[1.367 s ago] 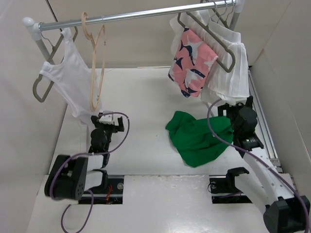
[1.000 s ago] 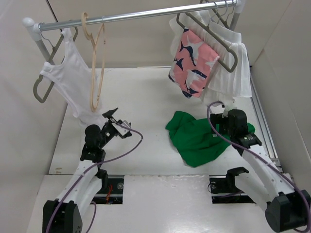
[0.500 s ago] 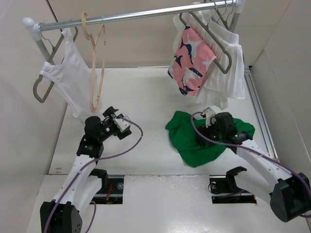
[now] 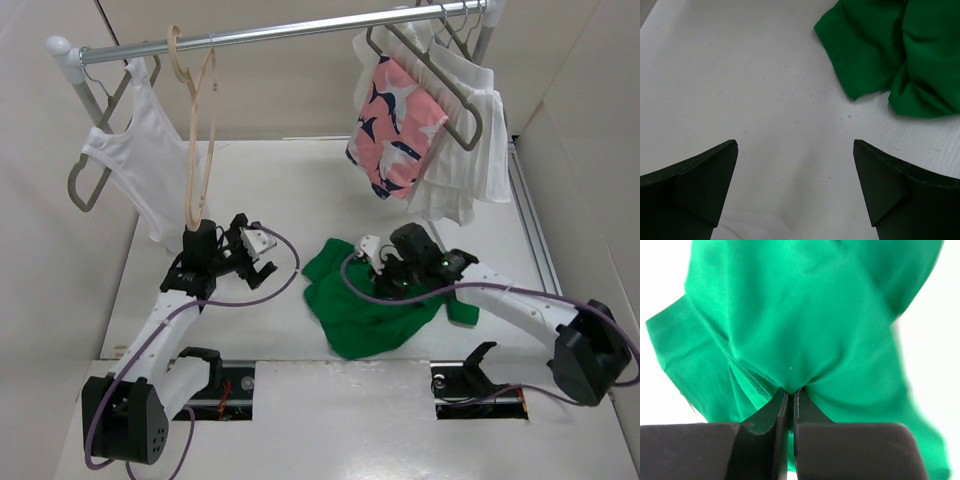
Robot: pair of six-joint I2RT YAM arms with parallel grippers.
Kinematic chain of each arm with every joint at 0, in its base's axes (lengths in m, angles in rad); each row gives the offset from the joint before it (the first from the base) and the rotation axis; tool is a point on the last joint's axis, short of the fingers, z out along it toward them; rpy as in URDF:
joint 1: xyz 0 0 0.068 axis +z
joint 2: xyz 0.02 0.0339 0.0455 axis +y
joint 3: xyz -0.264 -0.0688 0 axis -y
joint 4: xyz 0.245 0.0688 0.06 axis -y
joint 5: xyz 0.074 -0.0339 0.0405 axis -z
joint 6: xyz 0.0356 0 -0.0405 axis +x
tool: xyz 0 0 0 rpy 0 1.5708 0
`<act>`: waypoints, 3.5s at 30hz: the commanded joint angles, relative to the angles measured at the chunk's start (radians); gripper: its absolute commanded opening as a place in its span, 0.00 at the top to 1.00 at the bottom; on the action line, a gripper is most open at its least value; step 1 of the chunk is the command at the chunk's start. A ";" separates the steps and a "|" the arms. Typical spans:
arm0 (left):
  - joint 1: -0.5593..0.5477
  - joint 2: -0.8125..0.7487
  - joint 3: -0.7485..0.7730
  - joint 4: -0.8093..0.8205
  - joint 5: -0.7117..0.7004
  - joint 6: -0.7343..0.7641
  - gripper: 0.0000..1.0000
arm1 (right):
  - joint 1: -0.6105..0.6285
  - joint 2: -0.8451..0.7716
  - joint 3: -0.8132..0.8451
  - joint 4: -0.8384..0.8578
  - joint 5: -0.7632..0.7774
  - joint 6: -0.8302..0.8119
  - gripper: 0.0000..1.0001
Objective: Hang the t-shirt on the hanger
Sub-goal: Move the tshirt to the center of the board, then grab a hanger with the right arm
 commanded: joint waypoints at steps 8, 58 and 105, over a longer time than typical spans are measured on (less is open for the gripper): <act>0.006 -0.103 0.106 0.059 -0.030 -0.066 0.01 | 0.155 0.423 0.641 0.037 -0.145 -0.232 0.51; -0.036 -0.603 -0.174 -0.198 -0.161 0.132 0.19 | 0.264 0.705 1.424 0.967 -0.224 0.669 0.01; -0.036 -0.741 -0.327 -0.112 -0.110 0.143 0.17 | 0.403 0.972 1.644 0.754 0.218 1.163 0.01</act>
